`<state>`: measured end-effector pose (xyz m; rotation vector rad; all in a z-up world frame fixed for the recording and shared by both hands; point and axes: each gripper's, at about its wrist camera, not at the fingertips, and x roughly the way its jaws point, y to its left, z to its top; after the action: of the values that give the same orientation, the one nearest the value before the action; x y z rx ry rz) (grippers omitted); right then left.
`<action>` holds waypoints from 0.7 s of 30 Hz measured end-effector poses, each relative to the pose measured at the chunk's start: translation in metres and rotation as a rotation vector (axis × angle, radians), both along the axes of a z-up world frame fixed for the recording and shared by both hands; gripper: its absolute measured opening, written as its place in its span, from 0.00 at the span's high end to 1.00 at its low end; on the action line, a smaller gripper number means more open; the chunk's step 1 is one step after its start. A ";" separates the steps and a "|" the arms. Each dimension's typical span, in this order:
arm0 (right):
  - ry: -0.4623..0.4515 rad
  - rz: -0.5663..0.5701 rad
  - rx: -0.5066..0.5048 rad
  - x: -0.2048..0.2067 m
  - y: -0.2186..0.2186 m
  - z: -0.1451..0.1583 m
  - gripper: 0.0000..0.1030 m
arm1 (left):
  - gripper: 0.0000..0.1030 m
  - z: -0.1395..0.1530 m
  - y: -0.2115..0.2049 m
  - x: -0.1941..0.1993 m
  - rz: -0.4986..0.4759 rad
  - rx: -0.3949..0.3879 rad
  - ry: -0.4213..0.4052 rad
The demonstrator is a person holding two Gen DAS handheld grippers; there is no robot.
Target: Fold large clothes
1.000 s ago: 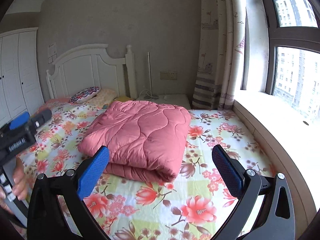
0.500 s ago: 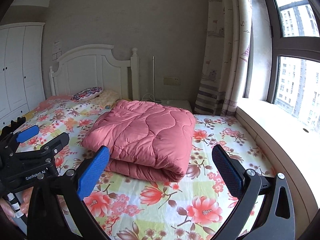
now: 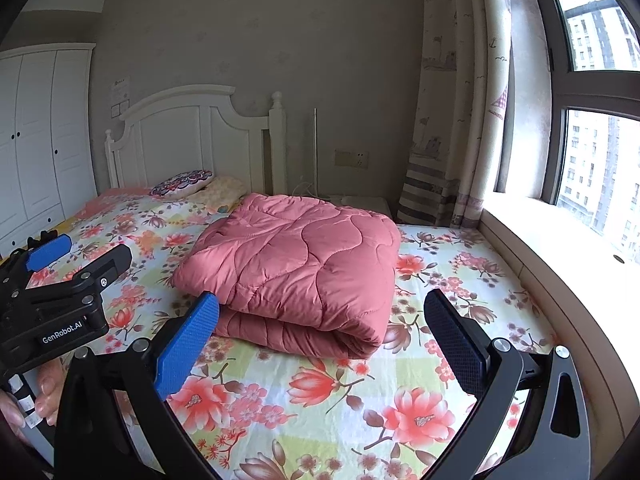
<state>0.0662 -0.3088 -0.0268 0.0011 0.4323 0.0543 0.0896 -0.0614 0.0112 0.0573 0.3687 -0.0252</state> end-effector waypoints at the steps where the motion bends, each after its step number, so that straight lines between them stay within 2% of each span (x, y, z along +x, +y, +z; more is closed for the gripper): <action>1: 0.001 0.000 0.000 0.000 0.000 0.000 0.04 | 0.02 0.000 0.000 -0.001 0.000 0.002 -0.002; 21: 0.010 0.013 0.005 0.000 0.004 -0.003 0.04 | 0.02 0.003 0.000 -0.005 -0.006 0.017 -0.028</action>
<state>0.0666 -0.3047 -0.0302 0.0031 0.4420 0.0679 0.0842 -0.0618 0.0138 0.0757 0.3405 -0.0271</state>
